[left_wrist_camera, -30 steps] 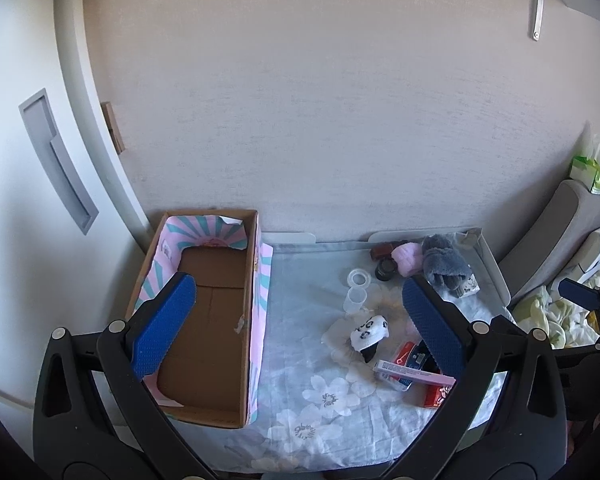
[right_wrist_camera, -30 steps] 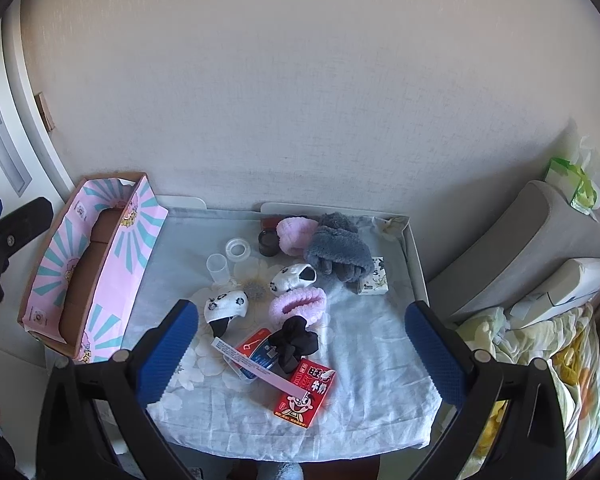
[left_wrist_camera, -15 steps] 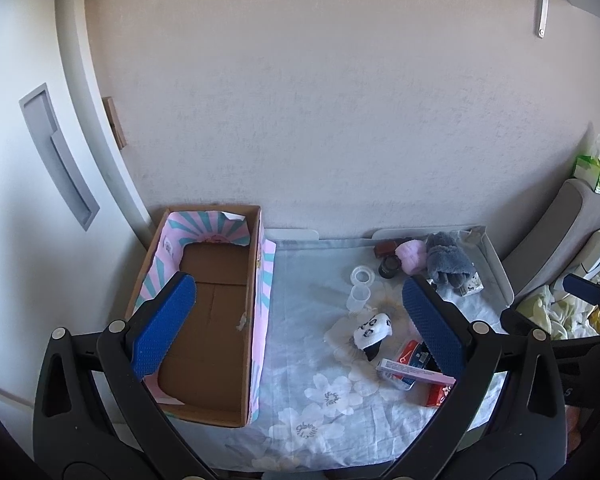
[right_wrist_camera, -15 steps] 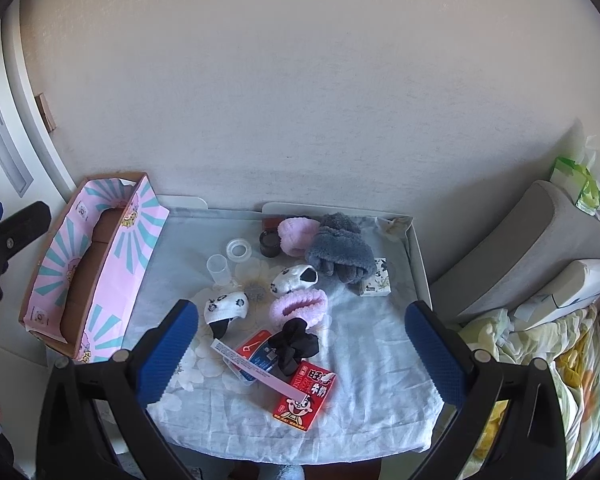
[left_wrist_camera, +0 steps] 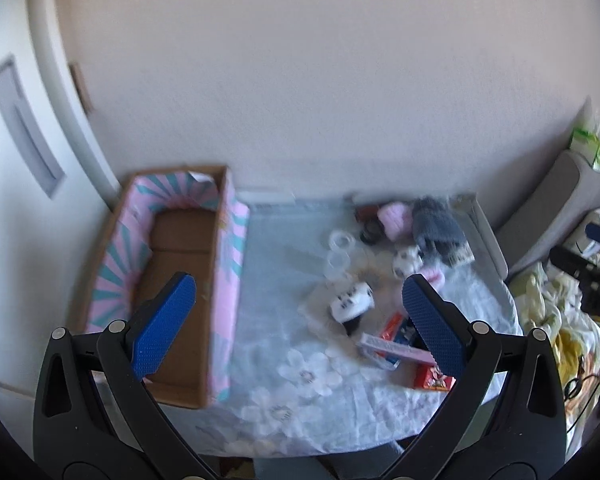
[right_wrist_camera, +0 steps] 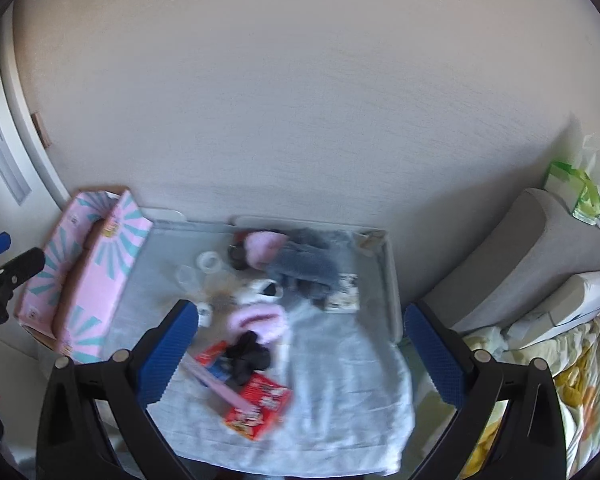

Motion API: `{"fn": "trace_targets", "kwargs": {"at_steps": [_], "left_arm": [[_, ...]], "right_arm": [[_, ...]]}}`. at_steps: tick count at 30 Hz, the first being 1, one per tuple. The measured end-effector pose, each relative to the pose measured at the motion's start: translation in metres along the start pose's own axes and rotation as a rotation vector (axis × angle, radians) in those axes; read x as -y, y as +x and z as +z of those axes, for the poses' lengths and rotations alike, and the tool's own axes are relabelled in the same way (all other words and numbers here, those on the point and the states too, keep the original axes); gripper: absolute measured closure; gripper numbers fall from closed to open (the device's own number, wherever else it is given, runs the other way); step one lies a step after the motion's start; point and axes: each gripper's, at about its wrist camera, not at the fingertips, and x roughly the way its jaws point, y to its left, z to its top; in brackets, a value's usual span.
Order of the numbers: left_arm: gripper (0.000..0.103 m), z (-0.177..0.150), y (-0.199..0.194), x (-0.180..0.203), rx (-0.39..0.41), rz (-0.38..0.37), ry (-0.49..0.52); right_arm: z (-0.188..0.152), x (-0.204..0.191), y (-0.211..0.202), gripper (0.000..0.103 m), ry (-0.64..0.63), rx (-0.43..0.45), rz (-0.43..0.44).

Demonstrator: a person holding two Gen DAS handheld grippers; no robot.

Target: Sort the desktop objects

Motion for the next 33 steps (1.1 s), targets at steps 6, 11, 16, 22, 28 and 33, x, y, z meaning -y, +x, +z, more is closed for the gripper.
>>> {"fn": "trace_targets", "kwargs": {"at_steps": [6, 11, 16, 22, 28, 33], "left_arm": [[0.0, -0.014, 0.051, 0.026, -0.051, -0.013, 0.027], [0.001, -0.027, 0.105, 0.041, -0.083, 0.007, 0.046], [0.004, -0.036, 0.149, 0.047, -0.107, 0.01, 0.047], [0.004, -0.048, 0.182, 0.053, -0.142, 0.027, 0.07], [0.01, -0.058, 0.203, 0.052, -0.173, 0.036, 0.063], [0.01, -0.064, 0.204, 0.059, -0.146, 0.031, 0.082]], "right_arm": [[-0.018, 0.04, 0.042, 0.0, -0.021, -0.076, -0.002], [-0.031, 0.052, 0.105, 0.0, -0.057, -0.13, 0.008], [-0.041, 0.046, 0.167, 0.0, -0.119, -0.156, 0.024], [-0.047, 0.044, 0.214, 0.003, -0.118, -0.174, 0.06], [-0.054, 0.049, 0.241, 0.009, -0.103, -0.175, 0.07], [-0.058, 0.055, 0.251, 0.014, -0.096, -0.145, 0.063]]}}
